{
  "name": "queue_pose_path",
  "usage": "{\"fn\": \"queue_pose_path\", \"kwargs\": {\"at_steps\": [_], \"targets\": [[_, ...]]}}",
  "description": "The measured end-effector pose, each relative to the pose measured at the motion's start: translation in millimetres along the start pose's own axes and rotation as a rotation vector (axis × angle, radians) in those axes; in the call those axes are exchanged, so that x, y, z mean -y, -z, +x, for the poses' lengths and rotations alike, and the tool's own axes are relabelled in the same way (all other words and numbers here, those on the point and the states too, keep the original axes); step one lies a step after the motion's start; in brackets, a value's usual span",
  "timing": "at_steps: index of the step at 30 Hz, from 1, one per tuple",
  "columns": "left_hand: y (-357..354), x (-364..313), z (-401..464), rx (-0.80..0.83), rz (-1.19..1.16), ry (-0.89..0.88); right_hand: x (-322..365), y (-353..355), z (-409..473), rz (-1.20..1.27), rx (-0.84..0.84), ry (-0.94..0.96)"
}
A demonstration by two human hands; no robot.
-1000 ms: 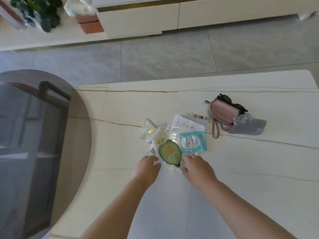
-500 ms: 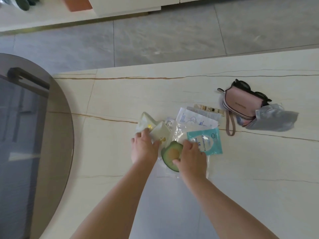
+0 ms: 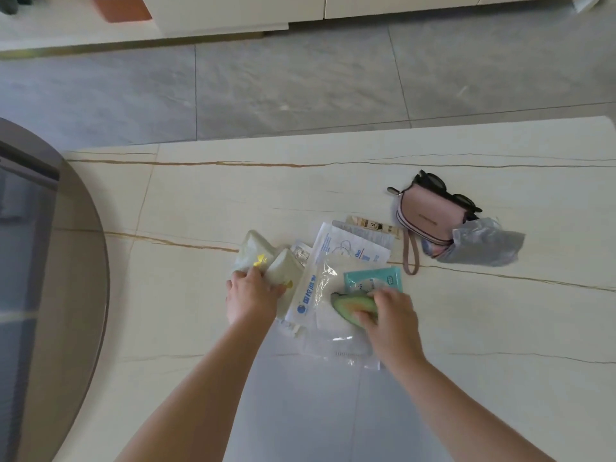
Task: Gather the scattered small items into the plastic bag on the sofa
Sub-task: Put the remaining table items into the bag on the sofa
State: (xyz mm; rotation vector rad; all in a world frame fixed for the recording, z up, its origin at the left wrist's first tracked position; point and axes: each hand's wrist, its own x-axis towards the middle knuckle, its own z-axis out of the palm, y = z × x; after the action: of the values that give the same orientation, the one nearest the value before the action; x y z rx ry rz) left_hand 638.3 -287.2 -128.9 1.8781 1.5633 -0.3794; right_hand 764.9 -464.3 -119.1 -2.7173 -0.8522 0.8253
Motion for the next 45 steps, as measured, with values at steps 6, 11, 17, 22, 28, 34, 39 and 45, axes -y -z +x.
{"fn": "queue_pose_path", "kwargs": {"at_steps": [6,11,17,22,28,34,39,45], "targets": [[10.7,4.0,14.5,-0.014,0.079,-0.100,-15.1,6.1,35.1,0.045,0.097,-0.152],[9.2,4.3,20.9,0.053,0.057,-0.063,-7.8,-4.6,30.8,-0.039,0.060,-0.267],[7.2,3.8,2.4,-0.055,0.127,-0.010,-10.4,-3.6,13.5,-0.101,-0.059,-0.241],[20.5,1.3,-18.4,-0.049,-0.075,0.006,-17.0,4.5,-3.6,-0.098,-0.021,-0.208],[35.6,7.8,-26.4,-0.142,-0.226,-0.024,-27.7,8.1,7.8,-0.169,0.054,0.094],[29.6,14.8,-34.9,-0.065,-0.466,-0.022,-34.3,-4.1,16.4,-0.271,0.080,-0.021],[28.4,14.1,-56.4,0.004,-0.675,0.045,-39.6,-3.8,-8.3,-0.333,-0.017,-0.127],[43.7,-0.5,-98.5,0.119,-0.852,0.067,-42.3,33.8,-59.4,0.504,0.026,-0.300]]}}
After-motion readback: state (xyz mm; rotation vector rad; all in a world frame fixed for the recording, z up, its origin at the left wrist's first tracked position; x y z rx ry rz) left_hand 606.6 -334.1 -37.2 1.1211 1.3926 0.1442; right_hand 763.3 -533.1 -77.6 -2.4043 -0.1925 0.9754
